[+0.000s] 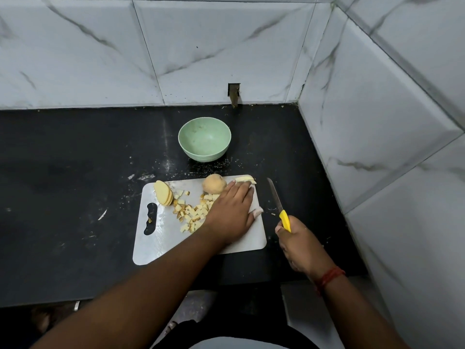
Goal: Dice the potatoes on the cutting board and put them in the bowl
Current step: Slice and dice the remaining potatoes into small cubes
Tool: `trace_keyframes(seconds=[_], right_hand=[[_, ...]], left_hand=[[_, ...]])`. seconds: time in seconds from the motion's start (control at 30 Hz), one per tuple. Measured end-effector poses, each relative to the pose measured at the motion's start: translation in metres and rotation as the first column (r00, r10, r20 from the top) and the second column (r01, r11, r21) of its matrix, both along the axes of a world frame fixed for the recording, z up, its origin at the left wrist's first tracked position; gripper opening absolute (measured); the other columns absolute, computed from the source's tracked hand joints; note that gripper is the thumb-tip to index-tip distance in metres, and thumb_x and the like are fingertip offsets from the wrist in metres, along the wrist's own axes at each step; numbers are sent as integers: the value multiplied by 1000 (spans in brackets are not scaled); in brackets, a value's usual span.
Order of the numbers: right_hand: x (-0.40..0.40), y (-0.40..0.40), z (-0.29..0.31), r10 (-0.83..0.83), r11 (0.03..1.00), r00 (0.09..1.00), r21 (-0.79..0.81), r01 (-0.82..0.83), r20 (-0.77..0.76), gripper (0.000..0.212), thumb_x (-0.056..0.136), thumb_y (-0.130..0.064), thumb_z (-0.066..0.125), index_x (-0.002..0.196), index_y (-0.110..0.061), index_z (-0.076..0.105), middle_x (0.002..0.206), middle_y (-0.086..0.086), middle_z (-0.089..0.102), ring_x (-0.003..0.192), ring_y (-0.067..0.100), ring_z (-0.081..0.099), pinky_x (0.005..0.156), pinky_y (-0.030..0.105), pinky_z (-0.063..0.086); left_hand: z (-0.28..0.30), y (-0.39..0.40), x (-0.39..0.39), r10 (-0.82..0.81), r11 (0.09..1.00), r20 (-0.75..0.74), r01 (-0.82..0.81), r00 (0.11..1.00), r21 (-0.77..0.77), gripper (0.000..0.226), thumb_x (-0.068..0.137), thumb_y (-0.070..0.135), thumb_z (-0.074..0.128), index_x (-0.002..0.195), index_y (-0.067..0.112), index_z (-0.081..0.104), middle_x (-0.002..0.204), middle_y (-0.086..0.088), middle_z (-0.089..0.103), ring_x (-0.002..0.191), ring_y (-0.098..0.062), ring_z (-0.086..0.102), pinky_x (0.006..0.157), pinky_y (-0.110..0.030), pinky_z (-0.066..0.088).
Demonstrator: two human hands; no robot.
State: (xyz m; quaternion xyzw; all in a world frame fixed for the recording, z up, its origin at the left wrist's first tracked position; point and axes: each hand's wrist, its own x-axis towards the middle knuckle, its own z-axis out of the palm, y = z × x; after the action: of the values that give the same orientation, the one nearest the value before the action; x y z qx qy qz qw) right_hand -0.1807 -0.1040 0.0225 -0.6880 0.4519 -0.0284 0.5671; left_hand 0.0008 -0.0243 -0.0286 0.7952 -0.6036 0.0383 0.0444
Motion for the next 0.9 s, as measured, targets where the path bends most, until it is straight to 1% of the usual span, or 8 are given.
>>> trace_keyframes(seconds=[0.1,0.2,0.3,0.4,0.53,0.63,0.73,0.9], right_hand=[[-4,-2,-2,6,1000,1000,-3,-6,1,17,99,-26,47,84,-19,48,58,-2,42,41,7,34,38,20,28],[-7,-2,-6,23,999,999,-25,-24,-23,17,99,-27,48,83,-21,49,58,-4,44,44,7,36,42,22,29],[-9,-1,-9,33,999,999,-16,-34,-14,18,99,-26,48,82,-21,48,59,-3,45,45,8,37,44,24,30],[-9,-1,-10,45,999,999,-25,-45,-14,19,99,-28,48,81,-21,48,60,-3,45,48,9,38,48,26,30],[-7,1,-8,49,998,999,-31,-49,-12,19,99,-28,48,82,-20,49,60,-3,46,48,9,38,49,26,31],[-4,4,-9,59,998,998,-33,-60,-26,18,98,-28,48,83,-18,50,60,-2,46,47,10,38,48,26,31],[-1,6,-11,87,995,994,-43,-90,-69,17,98,-30,48,85,-18,50,63,-2,47,49,11,38,48,27,30],[5,8,-9,160,985,970,-37,-170,-184,15,99,-29,44,88,-19,47,70,3,48,53,14,40,50,28,31]], left_hand=[[8,-21,8,46,990,-13,-44,999,132,74,107,57,20,159,4,30,164,-14,32,152,-28,26,129,-43,8],[11,-28,13,52,977,29,-57,998,205,74,107,57,20,157,4,34,160,-13,37,148,-28,31,129,-43,8],[8,-23,11,54,980,34,-60,998,192,71,107,57,25,154,5,39,151,-10,45,142,-28,37,128,-42,10],[7,-16,6,49,979,41,-56,998,198,71,107,56,24,154,5,39,147,-10,47,139,-29,39,127,-43,10],[7,-5,1,42,984,20,-45,999,174,72,107,56,23,156,5,36,150,-9,44,139,-27,38,128,-42,7],[0,7,0,60,987,15,-61,998,146,73,107,56,25,156,3,36,157,-12,39,145,-28,34,129,-43,8],[-6,19,1,57,992,30,-60,998,108,73,107,56,28,151,0,43,154,-14,44,143,-29,39,130,-42,9],[-7,26,4,22,997,12,-23,1000,73,69,105,53,29,141,3,57,141,-7,54,130,-25,47,129,-41,12]])
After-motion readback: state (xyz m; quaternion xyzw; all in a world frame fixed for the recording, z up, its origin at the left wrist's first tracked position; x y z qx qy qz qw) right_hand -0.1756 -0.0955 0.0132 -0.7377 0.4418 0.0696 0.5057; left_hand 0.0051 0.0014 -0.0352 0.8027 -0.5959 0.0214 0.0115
